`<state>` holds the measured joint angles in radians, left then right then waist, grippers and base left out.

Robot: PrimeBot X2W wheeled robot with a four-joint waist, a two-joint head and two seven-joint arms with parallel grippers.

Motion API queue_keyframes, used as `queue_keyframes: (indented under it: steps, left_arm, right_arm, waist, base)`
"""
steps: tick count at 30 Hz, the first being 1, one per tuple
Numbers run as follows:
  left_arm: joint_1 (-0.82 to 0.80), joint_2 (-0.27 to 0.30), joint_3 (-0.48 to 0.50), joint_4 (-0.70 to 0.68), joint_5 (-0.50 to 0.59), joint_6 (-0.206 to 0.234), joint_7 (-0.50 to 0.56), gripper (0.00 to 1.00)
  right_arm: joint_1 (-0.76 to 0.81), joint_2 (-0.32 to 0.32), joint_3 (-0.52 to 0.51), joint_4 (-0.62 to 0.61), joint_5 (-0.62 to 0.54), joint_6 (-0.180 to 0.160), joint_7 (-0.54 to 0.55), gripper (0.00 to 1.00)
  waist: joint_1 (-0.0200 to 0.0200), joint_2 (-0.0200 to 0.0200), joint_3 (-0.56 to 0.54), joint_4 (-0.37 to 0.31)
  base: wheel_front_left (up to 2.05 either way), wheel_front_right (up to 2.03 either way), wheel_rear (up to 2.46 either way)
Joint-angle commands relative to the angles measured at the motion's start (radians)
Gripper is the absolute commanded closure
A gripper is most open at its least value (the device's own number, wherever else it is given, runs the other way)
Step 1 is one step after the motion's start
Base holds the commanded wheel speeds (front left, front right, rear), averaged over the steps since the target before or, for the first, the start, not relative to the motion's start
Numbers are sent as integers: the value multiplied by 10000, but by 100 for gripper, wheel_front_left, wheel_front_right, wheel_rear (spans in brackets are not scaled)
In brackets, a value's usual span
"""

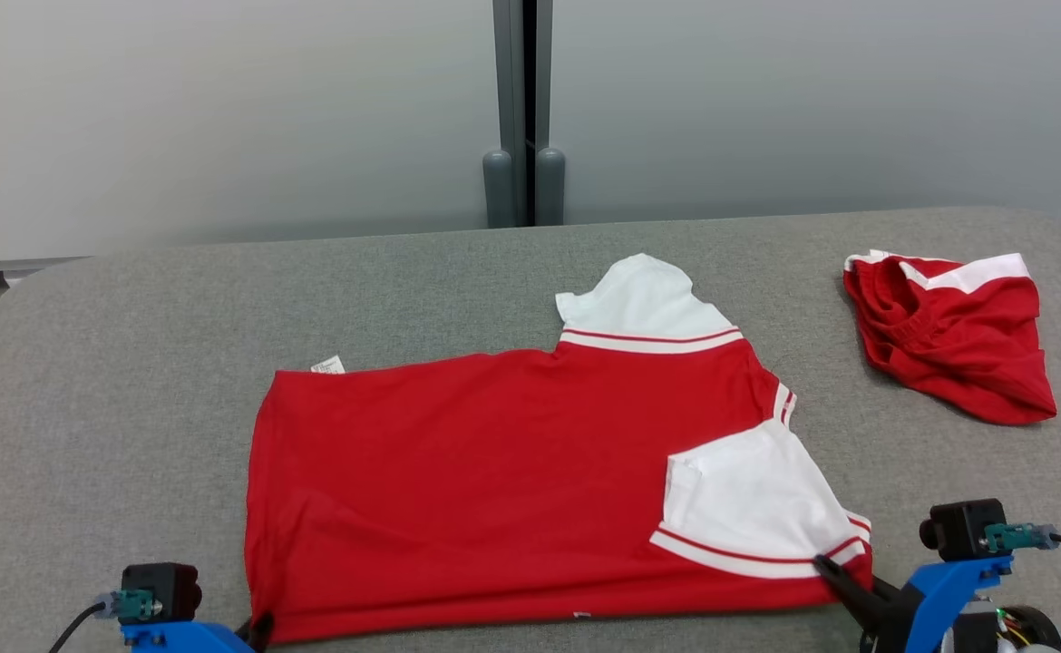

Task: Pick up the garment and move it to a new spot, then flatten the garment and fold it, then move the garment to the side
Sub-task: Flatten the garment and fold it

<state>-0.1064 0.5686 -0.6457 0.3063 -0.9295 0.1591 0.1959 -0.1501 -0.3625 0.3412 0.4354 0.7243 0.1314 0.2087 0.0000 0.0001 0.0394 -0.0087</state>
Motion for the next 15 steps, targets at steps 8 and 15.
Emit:
queue_keyframes:
  steps: [8, 15]
  left_arm:
    - [1816, 1391, 1, -2507, -1049, 868, 1921, 93]
    - [1654, 1585, 184, -3305, -857, 1202, 1746, 0]
  right_arm:
    - [2105, -557, -1316, -2267, 262, -15, 2654, 96]
    - [2542, 119, -2187, -3642, -539, -6, 3478, 0]
  waist:
    - [0, -1, 130, -65]
    - [0, -1, 225, -63]
  base:
    - [0, 0, 0]
    - [0, 0, 0]
